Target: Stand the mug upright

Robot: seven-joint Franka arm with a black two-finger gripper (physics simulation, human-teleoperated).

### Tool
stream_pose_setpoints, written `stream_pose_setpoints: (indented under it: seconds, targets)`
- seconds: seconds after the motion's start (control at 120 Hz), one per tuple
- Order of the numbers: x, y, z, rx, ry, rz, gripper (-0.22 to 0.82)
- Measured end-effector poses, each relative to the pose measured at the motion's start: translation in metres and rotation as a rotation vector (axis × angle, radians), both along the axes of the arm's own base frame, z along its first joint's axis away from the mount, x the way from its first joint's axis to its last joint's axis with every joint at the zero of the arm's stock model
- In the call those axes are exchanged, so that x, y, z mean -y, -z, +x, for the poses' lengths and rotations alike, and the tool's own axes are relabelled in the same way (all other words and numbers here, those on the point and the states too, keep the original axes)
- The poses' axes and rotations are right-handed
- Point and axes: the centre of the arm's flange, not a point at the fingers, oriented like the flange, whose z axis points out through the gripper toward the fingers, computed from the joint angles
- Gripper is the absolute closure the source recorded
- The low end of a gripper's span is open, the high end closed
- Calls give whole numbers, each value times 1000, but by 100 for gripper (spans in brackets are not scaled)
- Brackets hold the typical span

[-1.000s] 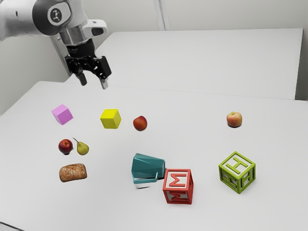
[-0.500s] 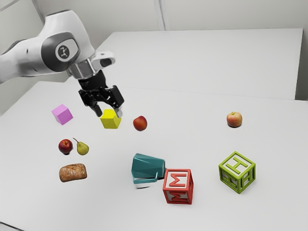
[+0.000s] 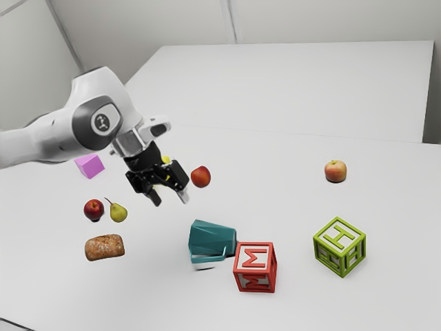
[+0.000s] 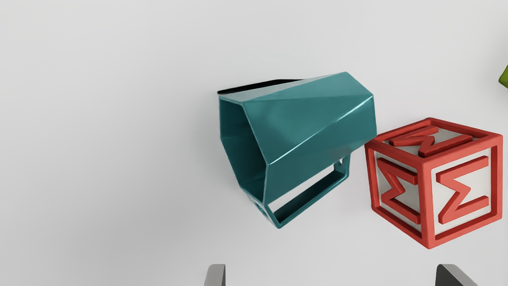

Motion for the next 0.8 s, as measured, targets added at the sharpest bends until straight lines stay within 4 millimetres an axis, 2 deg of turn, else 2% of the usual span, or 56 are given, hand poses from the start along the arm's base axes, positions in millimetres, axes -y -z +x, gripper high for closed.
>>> stream_pose_setpoints:
  seconds: [0.333,0.508,0.8]
  targets:
    - [-1,26,0,42,-37,-86,3]
    - [-4,55,-5,32,-74,-148,3]
    - [-7,90,0,63,-126,-254,3]
